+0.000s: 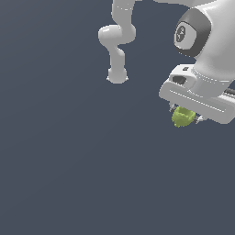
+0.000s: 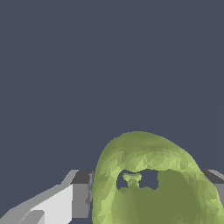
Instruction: Pick up the object and move it to a goal position.
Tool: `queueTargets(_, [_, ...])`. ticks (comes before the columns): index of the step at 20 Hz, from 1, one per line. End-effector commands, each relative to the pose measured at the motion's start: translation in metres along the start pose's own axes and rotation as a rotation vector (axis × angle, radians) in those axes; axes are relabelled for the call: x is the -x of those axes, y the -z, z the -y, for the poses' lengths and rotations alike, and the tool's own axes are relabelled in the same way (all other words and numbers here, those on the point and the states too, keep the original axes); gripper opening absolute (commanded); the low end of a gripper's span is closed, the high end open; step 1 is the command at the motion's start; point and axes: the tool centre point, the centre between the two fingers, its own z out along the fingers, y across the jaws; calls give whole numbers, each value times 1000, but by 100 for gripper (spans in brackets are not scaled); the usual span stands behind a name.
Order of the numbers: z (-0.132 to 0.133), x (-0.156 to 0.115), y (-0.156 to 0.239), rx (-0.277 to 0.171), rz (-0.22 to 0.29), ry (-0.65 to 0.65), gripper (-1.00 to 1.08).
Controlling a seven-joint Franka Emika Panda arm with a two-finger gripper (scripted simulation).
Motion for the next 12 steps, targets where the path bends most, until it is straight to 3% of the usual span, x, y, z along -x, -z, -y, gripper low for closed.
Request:
queueTargets(1, [8,2,7,1,0,-1,-100])
queueTargets(12, [20,5,17,0,1,-1,-100])
